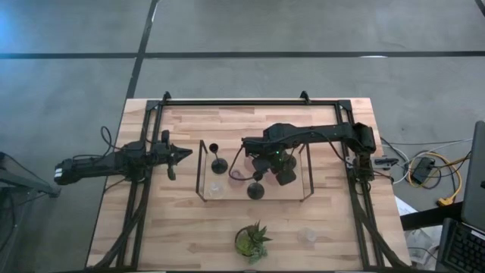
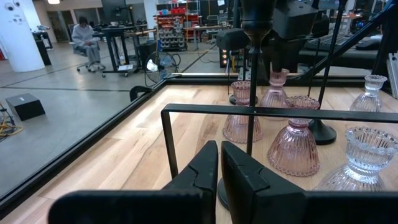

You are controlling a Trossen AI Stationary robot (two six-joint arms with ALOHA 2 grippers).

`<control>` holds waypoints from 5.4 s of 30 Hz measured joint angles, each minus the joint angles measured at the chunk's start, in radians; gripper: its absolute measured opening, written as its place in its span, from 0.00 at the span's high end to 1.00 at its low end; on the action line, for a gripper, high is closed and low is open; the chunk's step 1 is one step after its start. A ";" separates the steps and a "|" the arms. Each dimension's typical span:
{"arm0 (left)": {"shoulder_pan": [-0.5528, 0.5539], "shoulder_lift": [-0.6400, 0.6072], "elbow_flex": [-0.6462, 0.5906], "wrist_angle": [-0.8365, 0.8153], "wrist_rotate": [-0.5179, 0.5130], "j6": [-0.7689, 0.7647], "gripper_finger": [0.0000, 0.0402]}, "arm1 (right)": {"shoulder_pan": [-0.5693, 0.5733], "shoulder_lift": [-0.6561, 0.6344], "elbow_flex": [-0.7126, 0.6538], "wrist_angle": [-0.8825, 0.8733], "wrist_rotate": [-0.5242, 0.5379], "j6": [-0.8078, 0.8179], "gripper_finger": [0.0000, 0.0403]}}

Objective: Pick & Place candle stick holders
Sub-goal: Put the pink glass candle holder on the shelf, then put the transparent glass candle holder on the shelf

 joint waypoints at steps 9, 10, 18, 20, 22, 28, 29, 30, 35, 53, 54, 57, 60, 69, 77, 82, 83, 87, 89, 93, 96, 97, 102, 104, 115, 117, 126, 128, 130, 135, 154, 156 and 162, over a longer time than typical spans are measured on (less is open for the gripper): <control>0.000 0.000 0.000 0.000 0.000 0.000 0.94 | 0.000 0.000 0.000 0.007 0.000 -0.001 0.83; 0.000 0.000 0.000 0.000 0.000 0.000 0.94 | 0.000 0.000 0.000 0.008 0.000 -0.001 0.84; 0.000 0.000 0.000 0.000 0.000 0.000 0.94 | 0.000 0.000 0.000 0.039 -0.001 -0.009 0.83; 0.000 0.000 0.000 0.000 0.000 0.000 0.94 | 0.000 0.000 0.000 0.041 -0.003 -0.012 0.82; 0.000 0.000 0.000 0.000 0.000 0.000 0.94 | 0.000 0.000 0.000 0.042 -0.003 -0.012 0.80; 0.000 0.000 0.000 0.000 0.000 0.000 0.94 | 0.000 0.000 0.001 0.046 -0.003 -0.012 0.77; 0.000 0.000 0.000 0.000 0.000 0.000 0.94 | 0.000 0.000 0.004 0.046 -0.003 -0.012 0.77; 0.000 0.000 0.000 0.000 0.000 0.000 0.94 | 0.000 0.000 0.006 0.047 -0.003 -0.012 0.76; 0.000 0.000 0.000 0.000 0.000 0.000 0.94 | 0.000 0.000 0.030 0.045 -0.002 -0.003 0.72; 0.000 0.000 0.000 0.000 0.000 0.000 0.94 | 0.016 -0.114 0.200 -0.171 0.039 0.119 0.61; 0.000 0.000 0.000 0.000 0.000 0.000 0.94 | 0.023 -0.125 0.214 -0.189 0.039 0.141 0.62; 0.000 0.000 0.000 0.000 0.000 0.000 0.94 | 0.057 -0.170 0.237 -0.188 0.031 0.213 0.64; 0.000 0.000 0.000 0.000 0.000 0.000 0.94 | 0.108 -0.219 0.235 -0.190 0.031 0.307 0.66; 0.000 0.000 0.000 0.000 0.000 0.000 0.94 | 0.334 -0.264 0.222 -0.189 0.050 0.625 0.66; 0.000 0.000 0.000 0.000 0.000 0.000 0.94 | 0.558 -0.266 0.158 -0.190 0.124 1.013 0.68; 0.000 0.000 0.000 0.000 0.000 0.000 0.94 | 0.671 -0.260 0.092 -0.180 0.143 1.262 0.69; 0.000 0.000 0.000 0.000 0.000 0.000 0.94 | 0.689 -0.256 0.074 -0.177 0.143 1.300 0.69; 0.000 0.000 0.000 0.000 0.000 0.000 0.94 | 0.734 -0.248 -0.014 -0.119 0.145 1.411 0.69; 0.000 0.000 0.000 0.000 0.000 0.000 0.94 | 0.745 -0.248 -0.069 -0.058 0.145 1.438 0.70; 0.000 0.000 0.000 0.000 0.000 0.000 0.94 | 0.756 -0.248 -0.182 0.043 0.126 1.478 0.72; 0.000 0.000 0.000 0.000 0.000 0.000 0.94 | 0.756 -0.248 -0.259 0.097 0.095 1.496 0.74; 0.000 0.000 0.000 0.000 0.000 0.000 0.94 | 0.756 -0.248 -0.282 0.121 0.090 1.501 0.74; 0.000 0.000 0.000 0.000 0.000 0.000 0.94 | 0.756 -0.248 -0.346 0.218 0.082 1.513 0.77; 0.000 0.000 0.000 0.000 0.000 0.000 0.94 | 0.756 -0.248 -0.358 0.235 0.078 1.523 0.77; 0.000 0.000 0.000 0.000 0.000 0.000 0.94 | 0.761 -0.248 -0.419 0.251 0.039 1.551 0.73; 0.000 0.000 0.000 0.000 0.000 0.000 0.94 | 0.761 -0.249 -0.439 0.265 0.022 1.561 0.71; 0.000 0.000 0.000 0.000 0.000 0.000 0.94 | 0.760 -0.249 -0.513 0.364 0.012 1.540 0.67; 0.000 0.000 0.000 0.000 0.000 0.000 0.94 | 0.760 -0.250 -0.540 0.395 0.010 1.530 0.68; 0.000 0.000 0.000 0.000 0.000 0.000 0.94 | 0.760 -0.256 -0.565 0.433 0.004 1.523 0.71; 0.000 0.000 0.000 0.000 0.000 0.000 0.94 | 0.760 -0.257 -0.597 0.516 -0.010 1.462 0.88; 0.000 0.000 0.000 0.000 0.000 0.000 0.94 | 0.536 -0.280 -0.310 0.232 0.008 1.148 0.95; 0.000 0.000 0.000 0.000 0.000 0.000 0.94 | 0.506 -0.280 -0.286 0.211 0.012 1.111 0.95; 0.000 0.000 0.000 0.000 0.000 0.000 0.94 | 0.458 -0.280 -0.237 0.198 -0.009 1.042 0.95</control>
